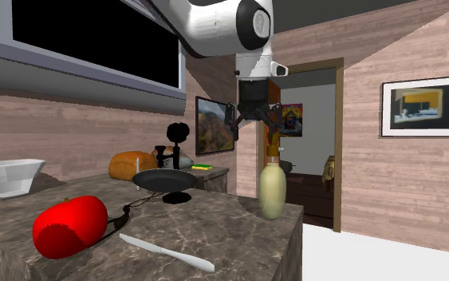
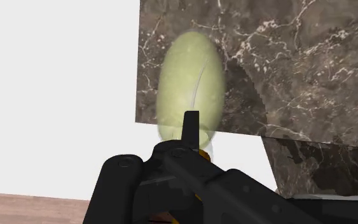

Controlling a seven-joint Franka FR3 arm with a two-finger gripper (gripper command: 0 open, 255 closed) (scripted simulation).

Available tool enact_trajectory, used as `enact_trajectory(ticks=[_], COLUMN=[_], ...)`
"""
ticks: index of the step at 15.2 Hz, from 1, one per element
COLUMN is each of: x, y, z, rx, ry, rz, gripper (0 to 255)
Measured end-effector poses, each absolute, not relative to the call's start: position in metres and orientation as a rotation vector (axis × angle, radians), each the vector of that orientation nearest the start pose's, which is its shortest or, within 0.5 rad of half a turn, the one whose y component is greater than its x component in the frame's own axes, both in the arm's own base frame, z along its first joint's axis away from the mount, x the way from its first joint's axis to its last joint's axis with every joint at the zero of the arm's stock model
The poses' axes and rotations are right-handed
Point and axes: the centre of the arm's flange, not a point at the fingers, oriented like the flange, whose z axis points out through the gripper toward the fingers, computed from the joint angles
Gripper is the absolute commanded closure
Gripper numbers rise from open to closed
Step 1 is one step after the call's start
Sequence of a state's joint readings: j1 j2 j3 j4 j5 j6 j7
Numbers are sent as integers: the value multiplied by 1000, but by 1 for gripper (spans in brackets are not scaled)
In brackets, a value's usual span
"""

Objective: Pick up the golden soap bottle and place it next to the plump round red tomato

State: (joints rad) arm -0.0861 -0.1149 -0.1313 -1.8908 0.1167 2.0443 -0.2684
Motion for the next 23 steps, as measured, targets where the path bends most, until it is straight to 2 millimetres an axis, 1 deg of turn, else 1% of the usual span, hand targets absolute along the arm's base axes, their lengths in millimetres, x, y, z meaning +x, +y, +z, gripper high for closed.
enact_trajectory(ticks=[4, 5, 7, 10, 14, 20, 21, 23], x=[576, 587, 597, 605, 612, 613, 613, 612], y=[-147, -154, -163, -165, -164, -163, -163, -163], z=[568, 562, 558, 544, 523, 521, 521, 521], rx=[-3030, -3024, -3018, -3016, -3016, -3016, -3016, -3016], ry=[47, 62, 80, 84, 84, 85, 85, 85], rz=[-469, -476, -481, -484, -483, -484, -484, -485], gripper=[0, 0, 0, 0, 0, 0, 255, 255])
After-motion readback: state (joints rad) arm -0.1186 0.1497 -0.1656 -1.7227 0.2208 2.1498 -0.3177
